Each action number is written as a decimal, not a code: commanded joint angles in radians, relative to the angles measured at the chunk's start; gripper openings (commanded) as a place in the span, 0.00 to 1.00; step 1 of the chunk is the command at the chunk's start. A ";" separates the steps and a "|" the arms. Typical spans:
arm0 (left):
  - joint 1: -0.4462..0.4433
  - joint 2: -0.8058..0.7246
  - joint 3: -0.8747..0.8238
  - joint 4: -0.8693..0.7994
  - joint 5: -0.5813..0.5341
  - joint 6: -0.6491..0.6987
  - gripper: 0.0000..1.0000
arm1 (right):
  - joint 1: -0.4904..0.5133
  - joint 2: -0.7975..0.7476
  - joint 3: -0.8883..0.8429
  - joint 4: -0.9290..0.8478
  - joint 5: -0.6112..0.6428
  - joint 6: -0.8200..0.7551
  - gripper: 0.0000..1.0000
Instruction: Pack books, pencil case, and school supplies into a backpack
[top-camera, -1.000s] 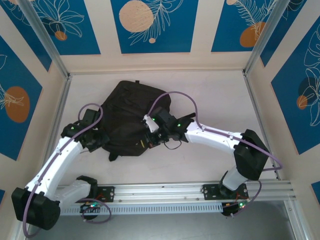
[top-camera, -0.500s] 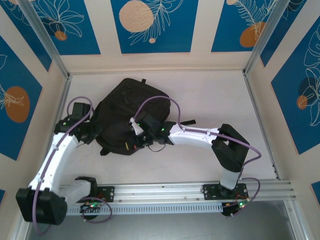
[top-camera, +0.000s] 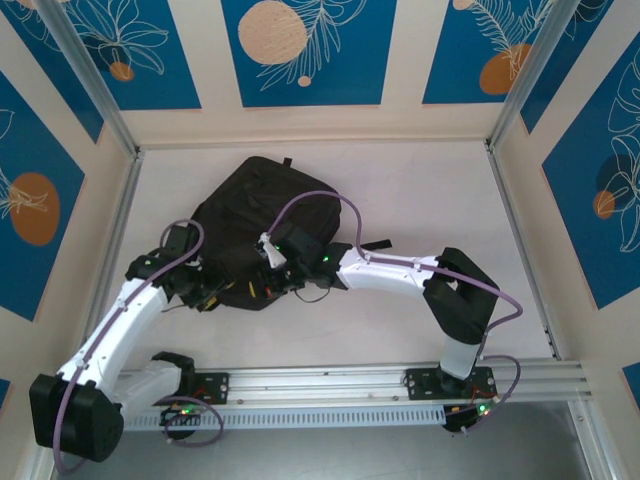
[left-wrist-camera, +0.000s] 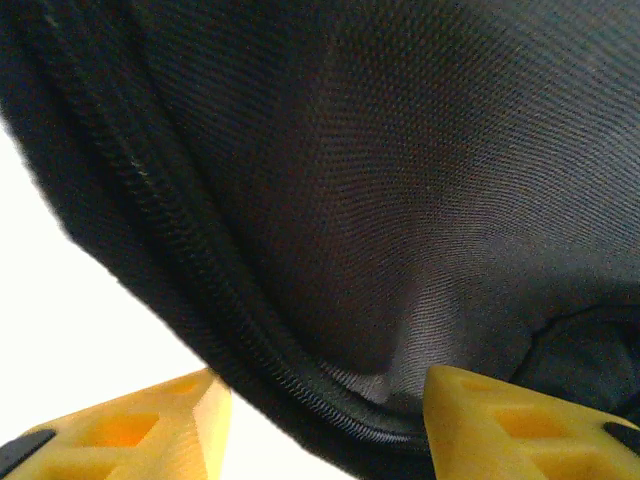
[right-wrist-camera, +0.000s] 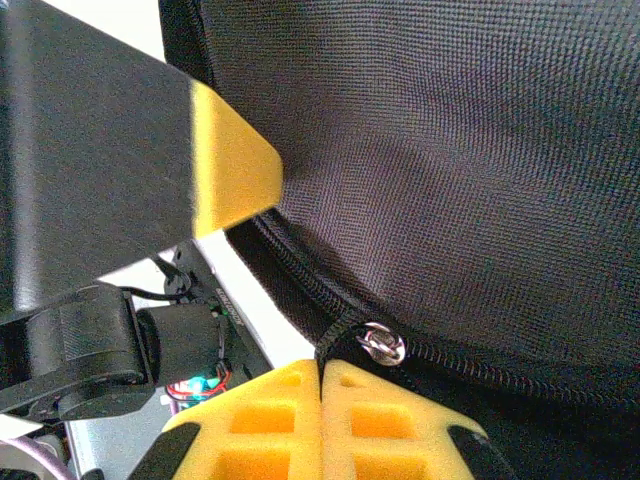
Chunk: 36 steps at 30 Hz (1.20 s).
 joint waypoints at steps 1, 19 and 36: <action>-0.023 0.016 -0.007 0.039 -0.021 -0.022 0.40 | -0.001 -0.031 -0.012 -0.014 0.003 -0.009 0.00; -0.023 -0.002 -0.001 0.030 -0.062 0.040 0.00 | -0.100 -0.140 -0.156 -0.096 0.066 -0.032 0.00; -0.023 -0.014 -0.024 0.040 -0.057 0.081 0.00 | -0.211 -0.213 -0.217 -0.097 0.097 -0.037 0.00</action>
